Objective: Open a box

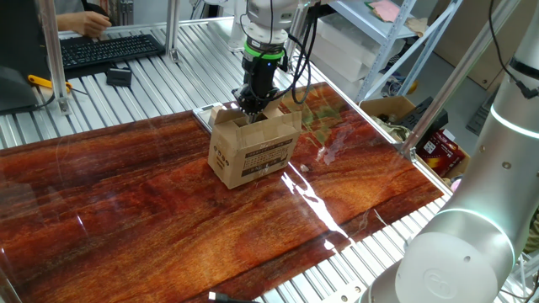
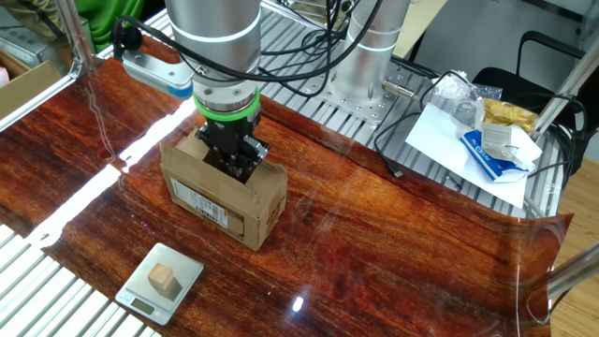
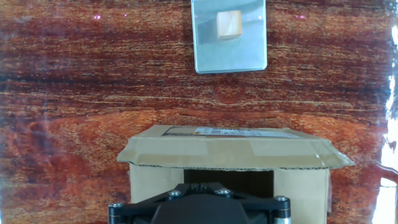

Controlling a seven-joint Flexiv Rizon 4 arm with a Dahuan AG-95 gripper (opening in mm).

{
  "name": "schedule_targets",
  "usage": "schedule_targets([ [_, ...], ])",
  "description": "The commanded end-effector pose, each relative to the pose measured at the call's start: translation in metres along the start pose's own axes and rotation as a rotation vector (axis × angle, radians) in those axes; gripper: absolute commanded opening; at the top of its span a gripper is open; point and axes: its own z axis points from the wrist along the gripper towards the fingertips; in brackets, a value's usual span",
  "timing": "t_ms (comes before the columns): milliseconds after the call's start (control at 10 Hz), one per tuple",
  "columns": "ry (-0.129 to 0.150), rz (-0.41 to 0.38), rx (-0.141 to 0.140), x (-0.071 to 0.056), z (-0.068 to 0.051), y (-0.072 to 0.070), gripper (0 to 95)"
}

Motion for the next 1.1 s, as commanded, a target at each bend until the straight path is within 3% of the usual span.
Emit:
schedule_targets([
  [100,-0.015,-0.001,0.000,-0.002,0.007,0.000,0.0],
  [1100,-0.054,-0.001,-0.021,-0.004,0.041,-0.001,0.0],
])
